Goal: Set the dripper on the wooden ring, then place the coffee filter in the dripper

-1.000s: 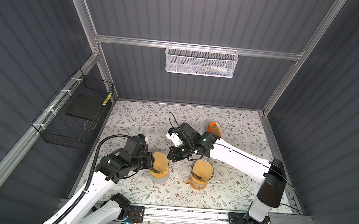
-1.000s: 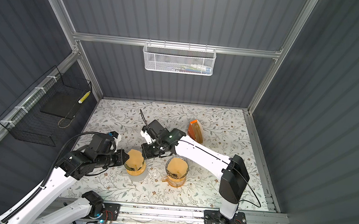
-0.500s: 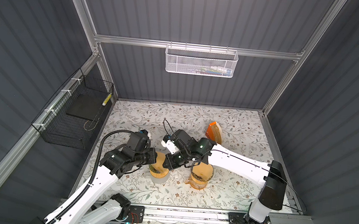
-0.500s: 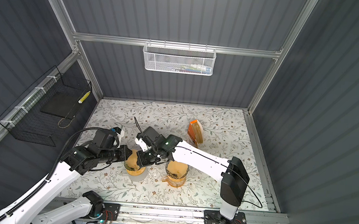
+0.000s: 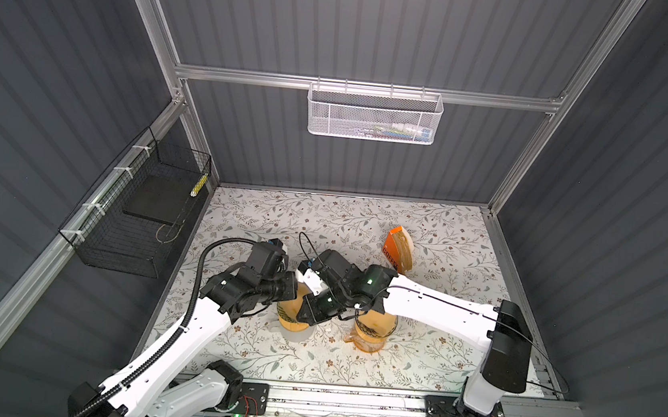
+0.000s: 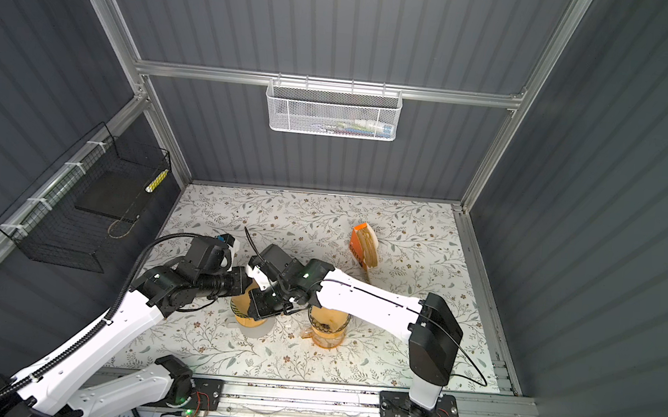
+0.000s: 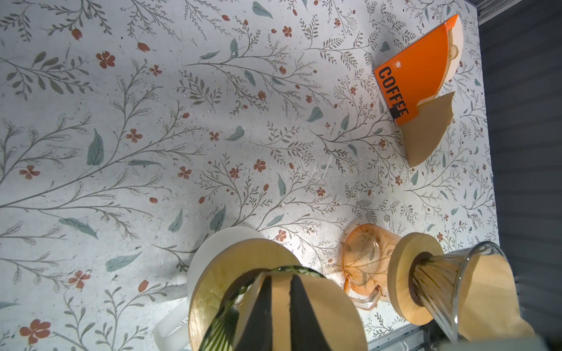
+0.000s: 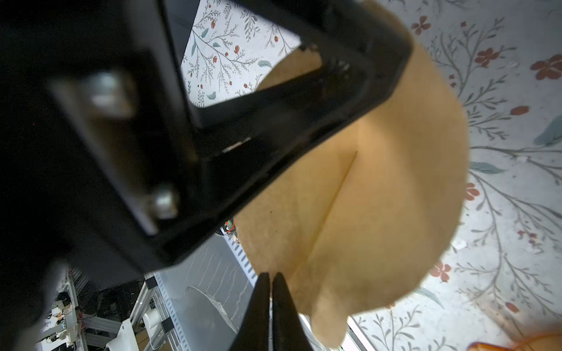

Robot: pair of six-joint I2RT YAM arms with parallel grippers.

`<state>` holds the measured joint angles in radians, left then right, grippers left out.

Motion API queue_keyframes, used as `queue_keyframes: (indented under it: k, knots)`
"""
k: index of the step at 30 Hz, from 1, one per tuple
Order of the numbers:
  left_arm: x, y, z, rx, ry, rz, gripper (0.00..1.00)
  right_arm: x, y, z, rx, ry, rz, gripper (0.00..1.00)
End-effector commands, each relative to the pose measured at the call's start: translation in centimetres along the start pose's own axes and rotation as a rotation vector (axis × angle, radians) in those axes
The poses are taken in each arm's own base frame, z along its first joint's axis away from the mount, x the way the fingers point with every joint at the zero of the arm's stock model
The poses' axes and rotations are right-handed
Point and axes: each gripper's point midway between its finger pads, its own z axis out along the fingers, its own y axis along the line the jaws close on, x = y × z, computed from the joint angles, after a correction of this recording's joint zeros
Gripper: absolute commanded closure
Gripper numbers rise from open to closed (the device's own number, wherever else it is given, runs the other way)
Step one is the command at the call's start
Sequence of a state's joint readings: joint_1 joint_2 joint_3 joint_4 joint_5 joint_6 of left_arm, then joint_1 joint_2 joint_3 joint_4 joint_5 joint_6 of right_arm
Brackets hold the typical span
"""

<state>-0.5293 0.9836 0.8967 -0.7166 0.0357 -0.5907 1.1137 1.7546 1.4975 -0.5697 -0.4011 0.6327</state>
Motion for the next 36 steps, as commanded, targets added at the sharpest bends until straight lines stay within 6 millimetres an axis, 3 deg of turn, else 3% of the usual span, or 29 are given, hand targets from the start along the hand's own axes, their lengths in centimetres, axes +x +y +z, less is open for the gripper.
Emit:
queue_keyframes:
  k: [1, 12, 24, 29, 36]
  knots:
    - [0.3, 0.2, -0.1, 0.004, -0.011, 0.01, 0.86, 0.5, -0.2, 0.4, -0.004, 0.017, 0.012, 0.91]
    - [1.2, 0.9, 0.2, -0.01, 0.003, 0.0, 0.86, 1.2, -1.6, 1.1, 0.039, 0.035, 0.032, 0.92]
    - [-2.3, -1.5, -3.1, 0.048, -0.101, 0.028, 0.85, 0.9, -1.3, 1.1, 0.038, 0.033, 0.031, 0.92]
    - [-2.7, -1.7, -2.6, 0.044, -0.101, 0.039, 0.85, 0.8, -1.2, 1.2, 0.032, 0.032, 0.034, 0.92]
    - [-1.8, -0.9, -1.6, 0.023, -0.077, 0.038, 0.85, 0.8, -1.1, 1.0, 0.03, 0.031, 0.033, 0.92]
